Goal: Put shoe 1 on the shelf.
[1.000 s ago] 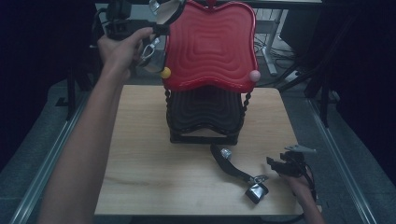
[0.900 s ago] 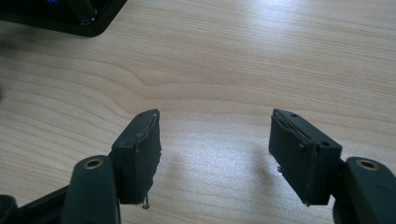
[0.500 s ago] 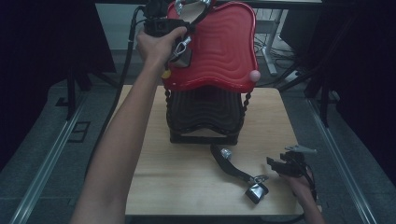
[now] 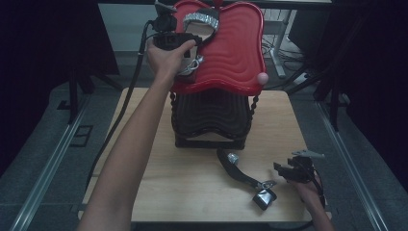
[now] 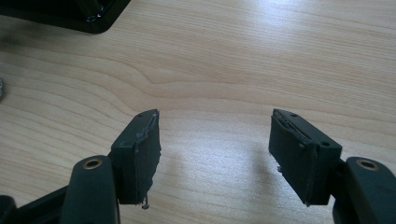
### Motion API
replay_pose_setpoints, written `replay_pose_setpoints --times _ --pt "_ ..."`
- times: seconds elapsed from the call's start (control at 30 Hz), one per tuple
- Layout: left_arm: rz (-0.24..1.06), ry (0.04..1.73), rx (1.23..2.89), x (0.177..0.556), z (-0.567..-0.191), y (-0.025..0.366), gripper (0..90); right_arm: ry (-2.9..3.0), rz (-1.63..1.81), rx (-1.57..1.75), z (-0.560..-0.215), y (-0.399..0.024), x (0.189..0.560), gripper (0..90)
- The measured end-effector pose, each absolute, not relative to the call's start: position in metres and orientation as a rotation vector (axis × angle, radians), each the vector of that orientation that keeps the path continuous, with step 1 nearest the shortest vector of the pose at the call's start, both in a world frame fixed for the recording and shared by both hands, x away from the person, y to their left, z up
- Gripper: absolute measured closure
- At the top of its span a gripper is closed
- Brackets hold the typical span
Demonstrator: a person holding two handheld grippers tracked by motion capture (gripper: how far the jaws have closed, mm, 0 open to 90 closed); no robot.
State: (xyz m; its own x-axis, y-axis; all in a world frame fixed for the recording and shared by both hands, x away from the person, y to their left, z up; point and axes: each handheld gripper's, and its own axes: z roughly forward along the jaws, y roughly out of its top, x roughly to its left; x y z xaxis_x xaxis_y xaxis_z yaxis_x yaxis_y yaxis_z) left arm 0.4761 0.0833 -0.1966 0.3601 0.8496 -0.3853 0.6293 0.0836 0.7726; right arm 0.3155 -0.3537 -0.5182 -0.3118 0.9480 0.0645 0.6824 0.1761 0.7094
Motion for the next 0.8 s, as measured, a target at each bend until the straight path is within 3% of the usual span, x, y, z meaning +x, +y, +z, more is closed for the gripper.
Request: replay_pose_setpoints --times 0.33,0.5,0.8 --pt "0.272 1.249 1.617 0.464 -0.185 0.098 28.8 2.065 0.923 1.537 -0.518 -0.353 0.315 33.9" --pt "0.279 1.190 1.628 0.452 -0.182 0.112 33.8 2.058 0.924 1.541 -0.518 -0.356 0.316 34.0" --pt "0.303 1.139 1.610 0.415 -0.181 0.155 51.4 2.055 0.920 1.532 -0.515 -0.354 0.315 34.1"
